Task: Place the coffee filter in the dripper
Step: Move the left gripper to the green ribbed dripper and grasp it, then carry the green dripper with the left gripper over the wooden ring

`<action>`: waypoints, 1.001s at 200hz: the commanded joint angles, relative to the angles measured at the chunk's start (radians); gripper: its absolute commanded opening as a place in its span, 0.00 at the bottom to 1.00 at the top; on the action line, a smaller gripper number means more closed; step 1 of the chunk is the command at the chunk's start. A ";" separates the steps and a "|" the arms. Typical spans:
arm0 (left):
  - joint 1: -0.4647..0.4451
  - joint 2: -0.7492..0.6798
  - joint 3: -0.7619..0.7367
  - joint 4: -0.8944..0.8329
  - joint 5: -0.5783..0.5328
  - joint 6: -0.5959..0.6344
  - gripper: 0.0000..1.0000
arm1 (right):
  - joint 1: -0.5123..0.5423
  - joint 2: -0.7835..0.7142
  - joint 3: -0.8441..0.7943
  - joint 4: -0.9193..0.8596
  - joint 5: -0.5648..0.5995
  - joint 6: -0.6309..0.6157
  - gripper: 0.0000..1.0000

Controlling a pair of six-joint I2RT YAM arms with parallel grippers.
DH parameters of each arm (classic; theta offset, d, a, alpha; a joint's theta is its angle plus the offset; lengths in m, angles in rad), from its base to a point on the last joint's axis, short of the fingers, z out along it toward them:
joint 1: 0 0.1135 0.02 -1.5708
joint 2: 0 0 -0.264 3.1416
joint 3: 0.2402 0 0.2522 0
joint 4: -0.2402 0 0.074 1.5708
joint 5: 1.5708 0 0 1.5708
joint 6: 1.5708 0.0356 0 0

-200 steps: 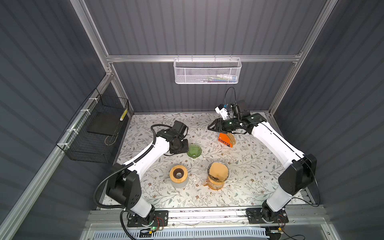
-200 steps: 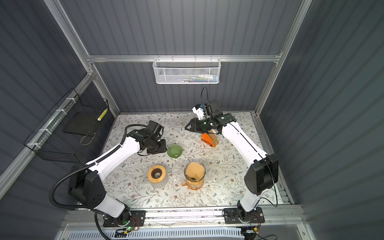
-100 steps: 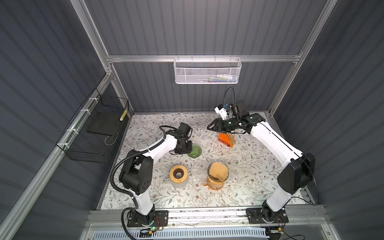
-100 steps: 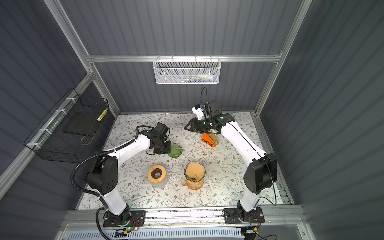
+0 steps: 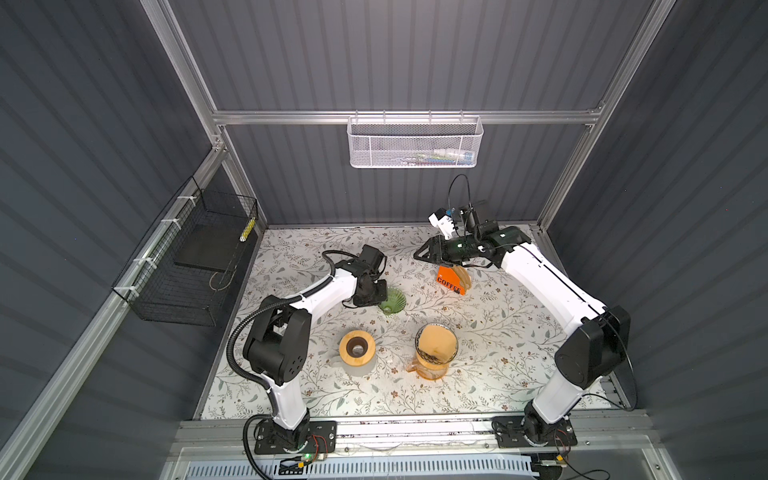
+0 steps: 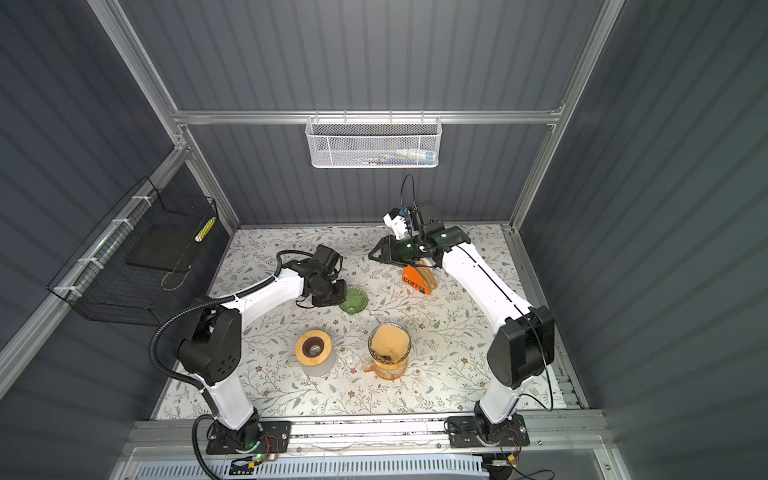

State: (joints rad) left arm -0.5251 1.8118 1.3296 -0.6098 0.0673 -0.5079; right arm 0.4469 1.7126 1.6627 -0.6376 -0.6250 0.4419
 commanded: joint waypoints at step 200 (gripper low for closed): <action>-0.004 -0.658 -0.054 -0.460 -0.049 -0.161 0.00 | 0.166 -0.127 0.013 -0.049 0.001 -0.046 0.42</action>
State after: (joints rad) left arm -0.5251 1.2205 1.3510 -0.9642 0.0181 -0.6037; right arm 0.5880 1.5997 1.6646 -0.6575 -0.6285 0.4175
